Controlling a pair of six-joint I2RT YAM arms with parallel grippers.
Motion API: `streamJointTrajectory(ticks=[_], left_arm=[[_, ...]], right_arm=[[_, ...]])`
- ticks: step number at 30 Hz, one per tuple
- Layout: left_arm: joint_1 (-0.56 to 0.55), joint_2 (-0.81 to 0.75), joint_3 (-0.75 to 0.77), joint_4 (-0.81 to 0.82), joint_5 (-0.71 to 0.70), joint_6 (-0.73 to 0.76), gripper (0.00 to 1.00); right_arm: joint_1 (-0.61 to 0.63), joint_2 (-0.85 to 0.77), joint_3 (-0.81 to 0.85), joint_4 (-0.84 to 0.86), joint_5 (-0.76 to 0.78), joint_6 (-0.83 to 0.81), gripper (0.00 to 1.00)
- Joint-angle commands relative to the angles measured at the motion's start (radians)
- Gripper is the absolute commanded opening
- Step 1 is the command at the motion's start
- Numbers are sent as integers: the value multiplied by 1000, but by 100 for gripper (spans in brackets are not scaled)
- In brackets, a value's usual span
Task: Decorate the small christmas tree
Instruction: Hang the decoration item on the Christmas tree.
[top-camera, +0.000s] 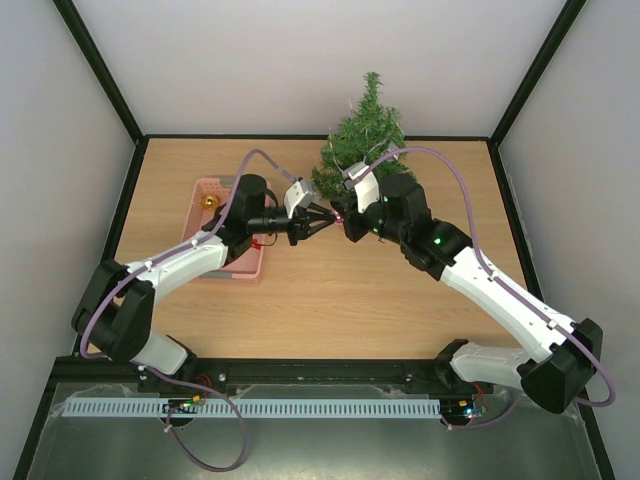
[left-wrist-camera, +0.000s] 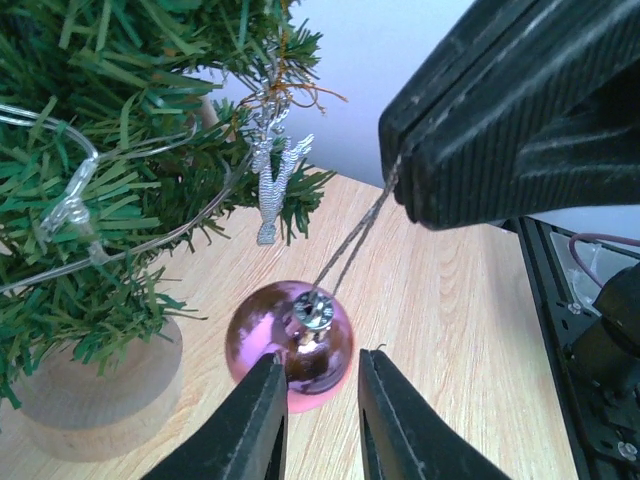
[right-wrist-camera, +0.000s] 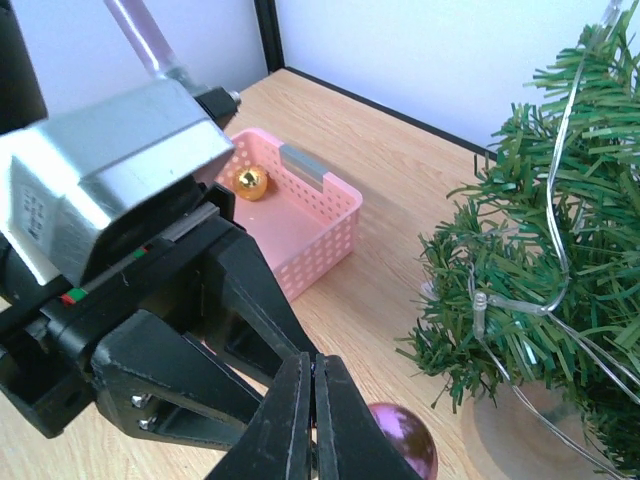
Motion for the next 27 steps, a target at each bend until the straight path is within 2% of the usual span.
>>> streamJointTrajectory(ticks=[1,5,14,18,23,27], left_arm=[[-11,-36,-6,27,33,40,22],[-15,-39,-6,21,54,45,36],[-22,-41,-12,23,95,49,50],[-25,-37,-24,18,83,49,67],[-25,-31,-33,33,61,46,69],[-26,-33,-33,42,33,43,64]], right_arm=[[-2,-34,37,-20,-33,14,2],[-2,-39,41,-21,-30,18,2],[-2,-46,49,-11,-31,26,2],[-2,-48,60,-10,-35,30,2],[-3,-47,71,-1,-59,39,2],[-3,-45,77,1,-60,45,2]])
